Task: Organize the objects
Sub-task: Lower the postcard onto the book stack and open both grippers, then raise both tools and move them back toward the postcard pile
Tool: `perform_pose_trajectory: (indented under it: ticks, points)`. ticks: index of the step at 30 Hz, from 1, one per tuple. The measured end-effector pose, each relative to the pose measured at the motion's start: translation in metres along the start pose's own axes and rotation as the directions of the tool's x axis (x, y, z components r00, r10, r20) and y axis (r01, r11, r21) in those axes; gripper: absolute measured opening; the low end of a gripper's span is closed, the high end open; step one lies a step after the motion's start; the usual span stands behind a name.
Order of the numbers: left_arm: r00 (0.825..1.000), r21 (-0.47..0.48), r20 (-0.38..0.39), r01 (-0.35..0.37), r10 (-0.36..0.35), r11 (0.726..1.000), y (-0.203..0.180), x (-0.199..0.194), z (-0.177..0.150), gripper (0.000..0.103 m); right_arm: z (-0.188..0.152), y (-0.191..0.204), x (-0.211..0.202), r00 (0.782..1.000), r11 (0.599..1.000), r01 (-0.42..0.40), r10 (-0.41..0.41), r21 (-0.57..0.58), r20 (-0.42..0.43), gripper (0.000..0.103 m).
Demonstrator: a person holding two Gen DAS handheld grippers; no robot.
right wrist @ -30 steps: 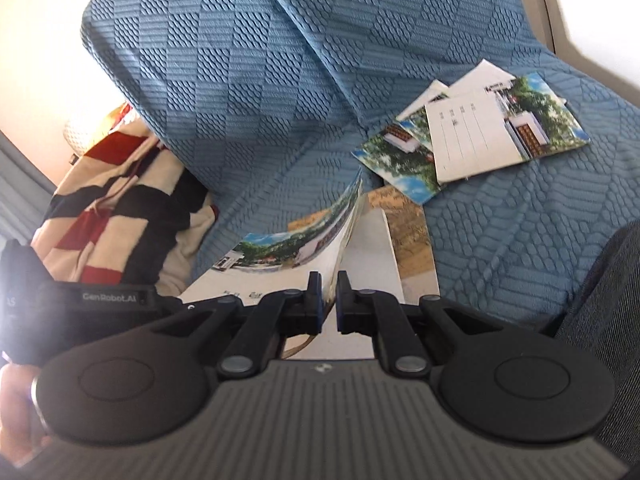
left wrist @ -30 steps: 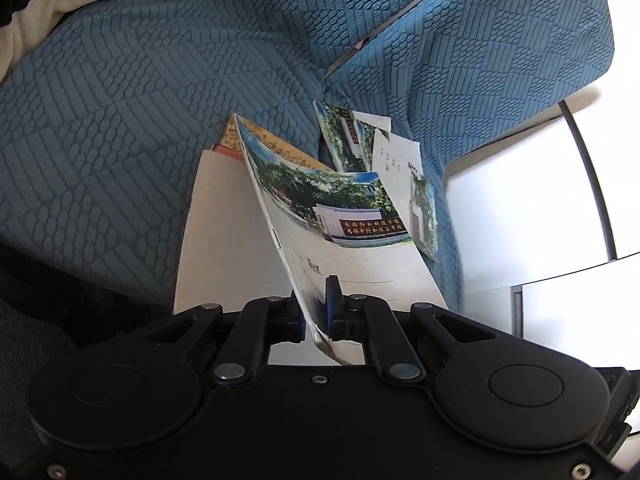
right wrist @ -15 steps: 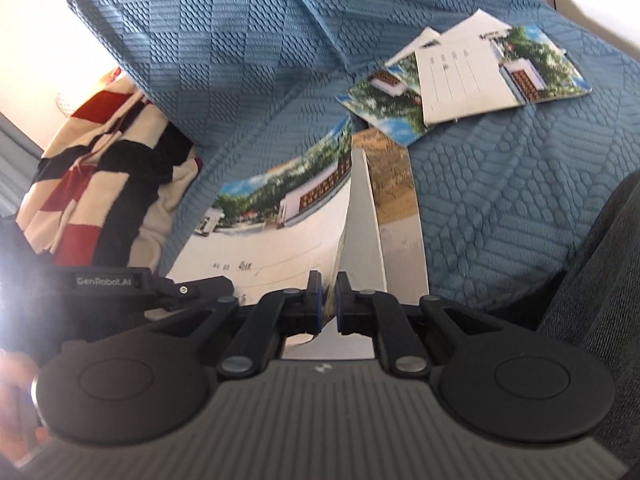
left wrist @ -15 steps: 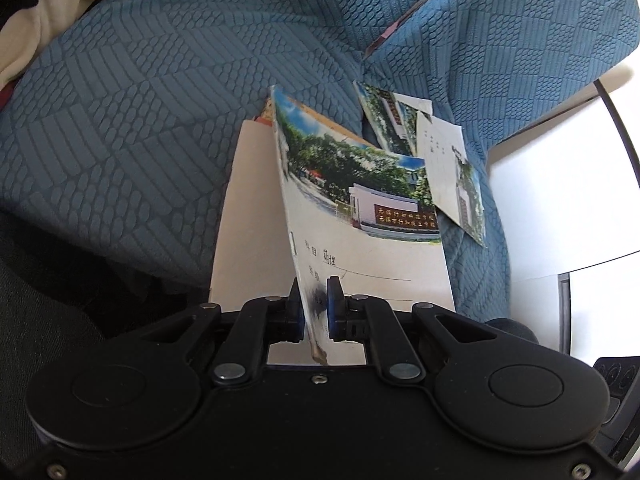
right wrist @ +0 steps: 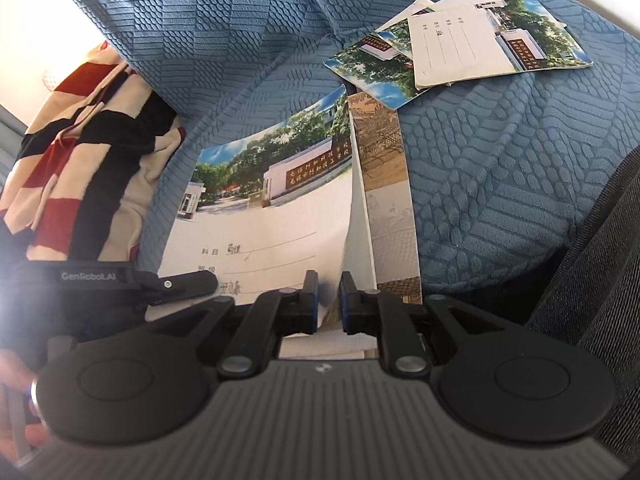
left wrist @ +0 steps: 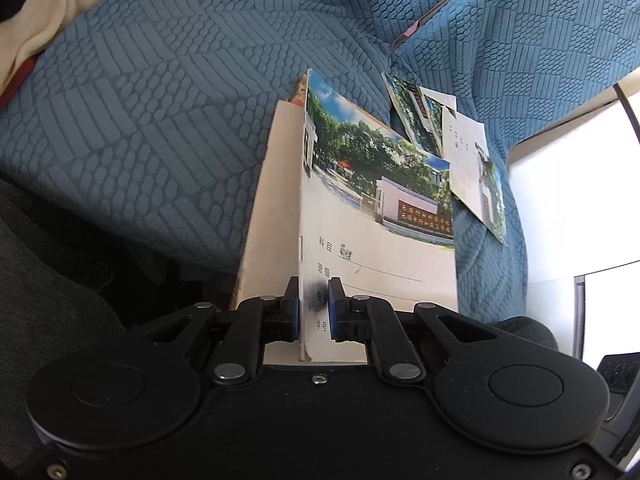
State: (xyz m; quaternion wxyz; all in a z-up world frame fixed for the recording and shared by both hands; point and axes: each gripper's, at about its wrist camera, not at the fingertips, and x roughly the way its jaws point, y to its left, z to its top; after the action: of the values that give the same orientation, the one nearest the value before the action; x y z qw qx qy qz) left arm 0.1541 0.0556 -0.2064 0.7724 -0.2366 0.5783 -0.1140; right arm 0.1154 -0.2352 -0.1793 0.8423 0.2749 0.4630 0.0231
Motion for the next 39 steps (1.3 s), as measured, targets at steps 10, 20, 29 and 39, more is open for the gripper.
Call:
perform_pose_trajectory:
  ticks: [10, 20, 29, 39]
  points:
    - [0.995, 0.050, 0.055, -0.081, 0.078, 0.995, -0.004, -0.022, -0.001, 0.014, 0.005, -0.001, -0.020, 0.998, 0.998, 0.066, -0.066, -0.004, -0.015, 0.026]
    - [0.987, 0.108, 0.158, -0.027, 0.010, 0.994, -0.040, -0.070, 0.001, 0.014, 0.025, 0.017, -0.077, 0.982, 0.995, 0.084, -0.073, -0.057, 0.175, 0.026]
    - [0.968, 0.211, 0.246, 0.005, -0.058, 0.978, -0.084, -0.103, -0.002, 0.014, 0.037, 0.038, -0.119, 0.946, 0.982, 0.115, -0.063, -0.150, 0.317, 0.026]
    - [0.965, 0.270, 0.248, 0.018, -0.088, 0.963, -0.100, -0.100, -0.012, 0.014, 0.030, 0.037, -0.131, 0.929, 0.968, 0.166, -0.089, -0.188, 0.359, 0.026]
